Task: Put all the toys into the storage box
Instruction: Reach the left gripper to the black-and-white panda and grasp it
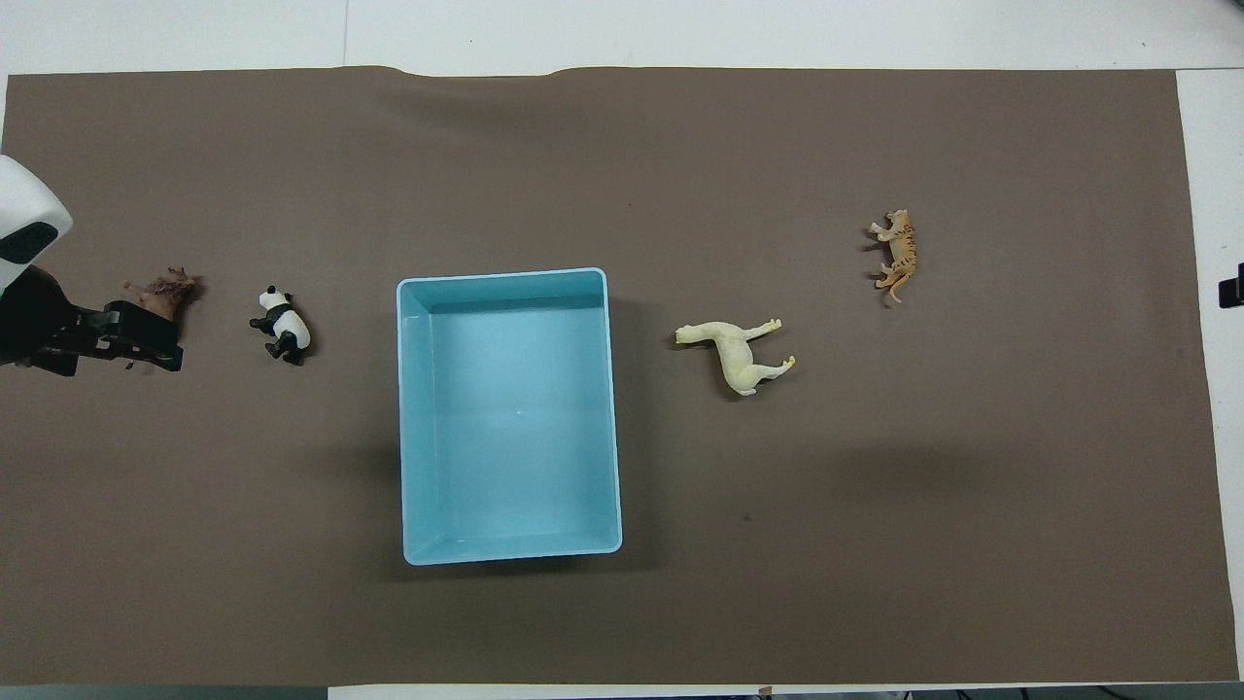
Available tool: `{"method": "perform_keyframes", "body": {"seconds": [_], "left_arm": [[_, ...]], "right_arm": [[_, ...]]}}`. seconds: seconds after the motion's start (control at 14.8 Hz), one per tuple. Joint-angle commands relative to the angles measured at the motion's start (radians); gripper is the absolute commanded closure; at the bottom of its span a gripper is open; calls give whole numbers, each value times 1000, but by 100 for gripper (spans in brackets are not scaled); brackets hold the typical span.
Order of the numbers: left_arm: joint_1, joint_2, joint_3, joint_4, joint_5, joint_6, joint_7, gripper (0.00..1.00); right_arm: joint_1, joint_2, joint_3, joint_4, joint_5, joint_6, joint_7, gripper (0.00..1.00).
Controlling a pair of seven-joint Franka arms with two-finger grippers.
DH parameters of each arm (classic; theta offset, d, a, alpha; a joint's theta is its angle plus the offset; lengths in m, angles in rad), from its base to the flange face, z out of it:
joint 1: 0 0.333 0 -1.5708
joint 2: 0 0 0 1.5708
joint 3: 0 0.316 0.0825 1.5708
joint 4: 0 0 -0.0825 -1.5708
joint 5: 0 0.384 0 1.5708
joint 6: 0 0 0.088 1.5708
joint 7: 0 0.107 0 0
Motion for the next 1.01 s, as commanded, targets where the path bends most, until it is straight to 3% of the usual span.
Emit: {"method": "perform_keyframes", "body": {"seconds": [0.0,0.27,0.54,0.74,0.81,0.94], "left_arm": [[-8,-1,3,28,4,6,14,0],[-8,-1,3,60,3,9,14,0],[-6,-17,3,25,0,48,9,0],[-9,-96,3,-201,-20,296,-151,0],[-9,-87,3,-235,-23,349,-187,0],[-44,9,6,-248,-22,465,-199,0]], "right_arm": [[-13,-26,8,-35,-9,22,14,0],[-13,-26,8,-35,-9,19,13,0],[-13,-26,8,-32,-11,10,5,0],[-12,-24,10,-31,-9,15,5,0],[-4,-26,10,-34,-8,13,3,0],[22,-41,19,-66,-8,10,5,0]]}}
